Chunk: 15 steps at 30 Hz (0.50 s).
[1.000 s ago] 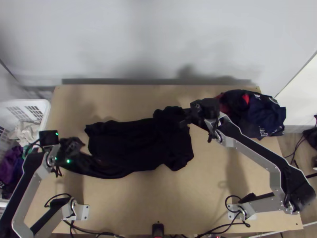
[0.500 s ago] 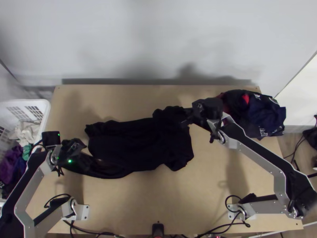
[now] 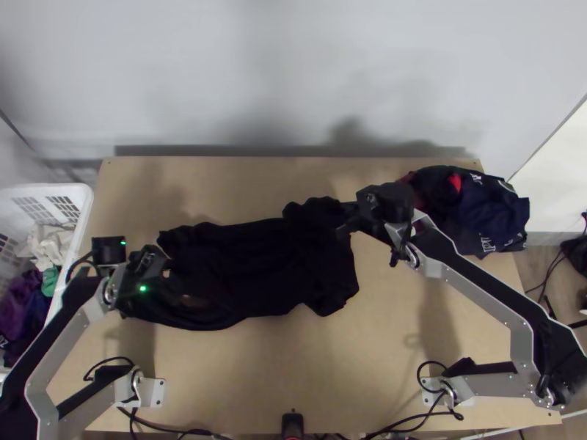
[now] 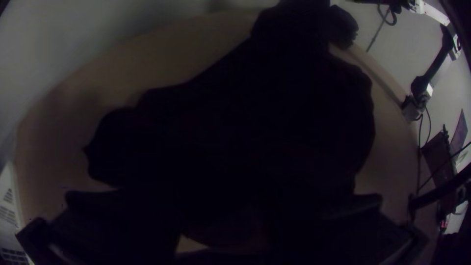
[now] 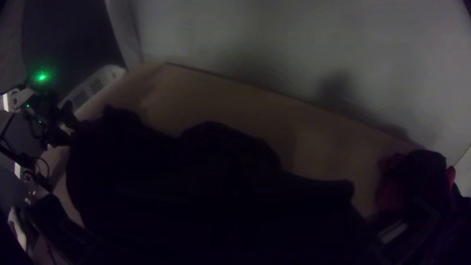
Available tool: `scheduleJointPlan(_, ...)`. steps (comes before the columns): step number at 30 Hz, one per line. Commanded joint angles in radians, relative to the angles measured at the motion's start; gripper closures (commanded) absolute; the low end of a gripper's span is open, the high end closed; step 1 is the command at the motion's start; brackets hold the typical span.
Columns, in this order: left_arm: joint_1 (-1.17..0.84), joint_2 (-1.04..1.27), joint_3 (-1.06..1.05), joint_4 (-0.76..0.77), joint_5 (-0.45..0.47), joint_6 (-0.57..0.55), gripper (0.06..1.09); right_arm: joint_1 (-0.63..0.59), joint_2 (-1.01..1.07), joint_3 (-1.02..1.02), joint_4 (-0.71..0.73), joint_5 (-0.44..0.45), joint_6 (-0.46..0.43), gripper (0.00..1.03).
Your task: Fold the t-shirt
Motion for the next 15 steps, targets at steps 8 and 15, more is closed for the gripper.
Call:
scheduleJointPlan(8,-0.043,-0.158,0.130,-0.088,0.051,-0.225,1.05,-0.003,-0.028,-0.021,-0.011,0.001,-0.002,1.00)
scheduleJointPlan(15,-0.043,-0.361,0.363,-0.307,0.109,-0.346,1.05,-0.061,-0.124,-0.028,-0.028,0.001,0.024,1.00)
